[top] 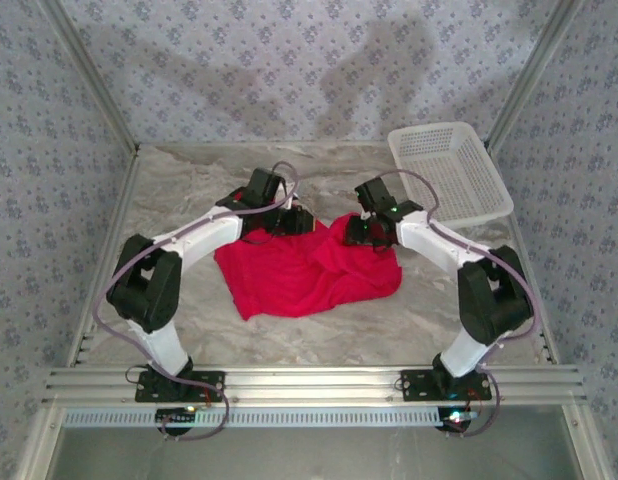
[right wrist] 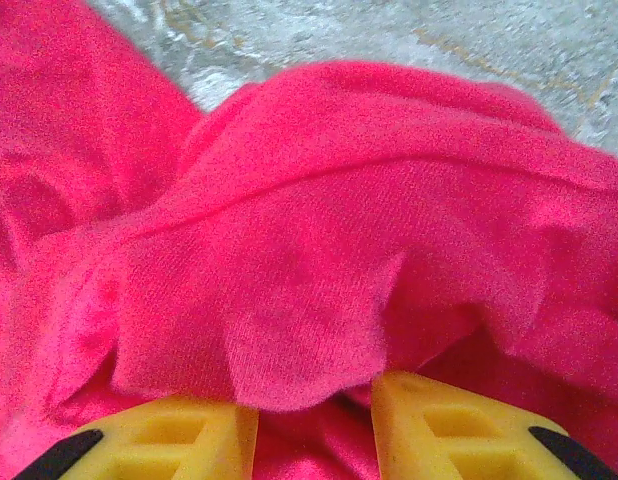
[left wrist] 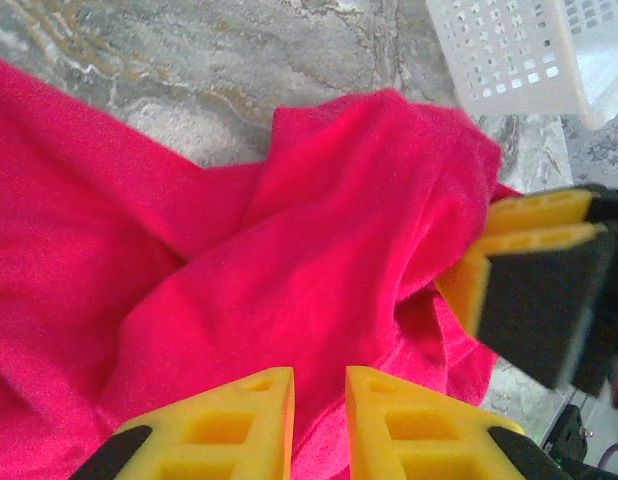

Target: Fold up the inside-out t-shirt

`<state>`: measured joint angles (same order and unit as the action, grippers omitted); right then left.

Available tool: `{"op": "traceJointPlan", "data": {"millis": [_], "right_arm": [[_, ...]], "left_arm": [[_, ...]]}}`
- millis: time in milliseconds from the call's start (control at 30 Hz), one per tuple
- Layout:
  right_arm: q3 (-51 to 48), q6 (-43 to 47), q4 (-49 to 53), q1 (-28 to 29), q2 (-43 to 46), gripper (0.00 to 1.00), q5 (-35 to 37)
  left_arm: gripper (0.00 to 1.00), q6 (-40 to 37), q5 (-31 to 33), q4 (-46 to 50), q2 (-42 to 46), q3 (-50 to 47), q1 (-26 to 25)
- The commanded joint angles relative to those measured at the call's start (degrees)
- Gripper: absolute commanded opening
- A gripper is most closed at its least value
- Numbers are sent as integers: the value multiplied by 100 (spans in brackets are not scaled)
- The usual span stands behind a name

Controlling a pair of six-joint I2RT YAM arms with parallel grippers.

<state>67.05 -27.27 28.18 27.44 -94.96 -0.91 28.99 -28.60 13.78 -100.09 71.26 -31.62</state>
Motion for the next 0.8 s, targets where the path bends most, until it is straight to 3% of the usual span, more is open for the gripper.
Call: {"op": "traceJointPlan", "data": {"millis": [0,67,100,267,533,600,767], "right_arm": [[468,171,37,33,-268,21,561],[630,178,148,55,-272,2,594],[703,178,244,72,-213,0,575],[885,154,717,138,422,0,201],[1073,-319,1273,-182,1333,0,-1516],[1122,-405,1321,-240,1377,0,-1781],[1214,-587,1375,-433,1416,0,-2326]], "left_arm": [[21,8,97,-69,271,-97,-25],[21,35,87,-90,297,-130,-31],[22,36,74,-127,314,-144,-42],[28,19,-7,-371,302,-157,-216],[59,111,-429,-1219,0,30,-695],[71,126,-531,-1352,-141,141,-810],[69,-3,-368,-1389,-491,297,-900]]}}
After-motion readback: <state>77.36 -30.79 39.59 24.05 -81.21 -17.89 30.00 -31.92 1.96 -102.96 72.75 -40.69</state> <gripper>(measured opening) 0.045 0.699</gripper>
